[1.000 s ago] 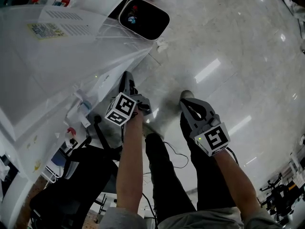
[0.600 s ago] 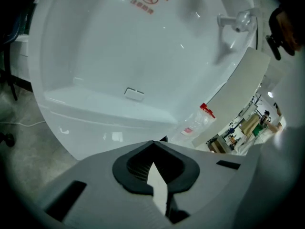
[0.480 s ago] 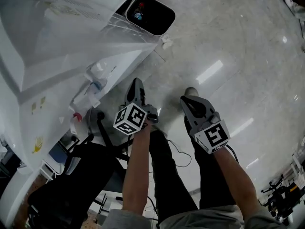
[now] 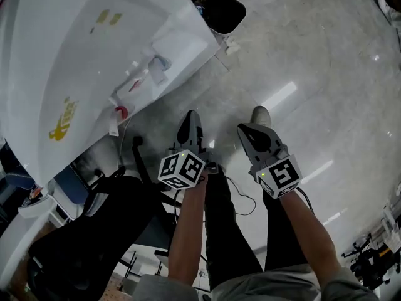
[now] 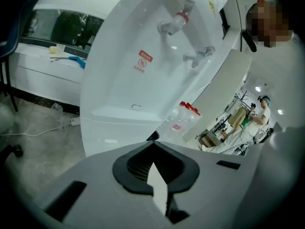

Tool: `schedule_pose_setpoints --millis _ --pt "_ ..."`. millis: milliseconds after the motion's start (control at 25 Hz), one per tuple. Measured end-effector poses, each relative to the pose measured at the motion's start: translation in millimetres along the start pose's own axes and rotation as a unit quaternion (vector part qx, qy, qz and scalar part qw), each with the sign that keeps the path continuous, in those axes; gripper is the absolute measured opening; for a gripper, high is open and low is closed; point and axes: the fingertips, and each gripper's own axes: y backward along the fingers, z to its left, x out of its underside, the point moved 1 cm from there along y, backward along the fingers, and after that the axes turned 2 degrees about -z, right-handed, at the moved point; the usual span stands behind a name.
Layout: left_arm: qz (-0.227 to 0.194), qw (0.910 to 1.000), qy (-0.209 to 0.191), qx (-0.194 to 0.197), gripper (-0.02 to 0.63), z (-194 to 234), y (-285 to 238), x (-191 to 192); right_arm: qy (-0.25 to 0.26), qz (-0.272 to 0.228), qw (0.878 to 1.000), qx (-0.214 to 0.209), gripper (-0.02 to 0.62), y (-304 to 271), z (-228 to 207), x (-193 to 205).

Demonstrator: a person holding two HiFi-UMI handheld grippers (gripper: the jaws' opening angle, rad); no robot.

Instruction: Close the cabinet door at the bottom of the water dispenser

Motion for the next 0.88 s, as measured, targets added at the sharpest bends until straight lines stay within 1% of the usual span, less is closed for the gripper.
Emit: schedule_pose_setpoints --millis 120,360,560,720,880 --pt "-0.004 1.0 -0.004 0.008 0.008 -2.8 22.1 -5.8 -0.001 -0.01 1.0 -0.004 0.008 -3.7 18.8 -2.8" --pt "-0.002 0.9996 -0.002 0.027 0.008 -19.1 74.2 -15.2 -0.022 -0.03 0.999 0.001 0.009 1.5 58.3 -14.9" --pt "-0.002 0.9987 -0.011 0.05 0.008 -39.6 112.4 -35.3 -0.029 -0.055 0.998 0.005 0.008 11.9 93.0 -38.9" --pt "0.002 0.9969 -0.045 0.065 0.008 -64.3 149.2 -66.4 -0.05 -0.068 0.996 0.003 0.008 32.2 129.3 -65.4" --pt "-0.003 0.9927 -0.088 0.083 0.008 -100.0 179.3 -106.3 -0.053 -0.081 0.995 -0.002 0.008 53.9 154.3 -107.2"
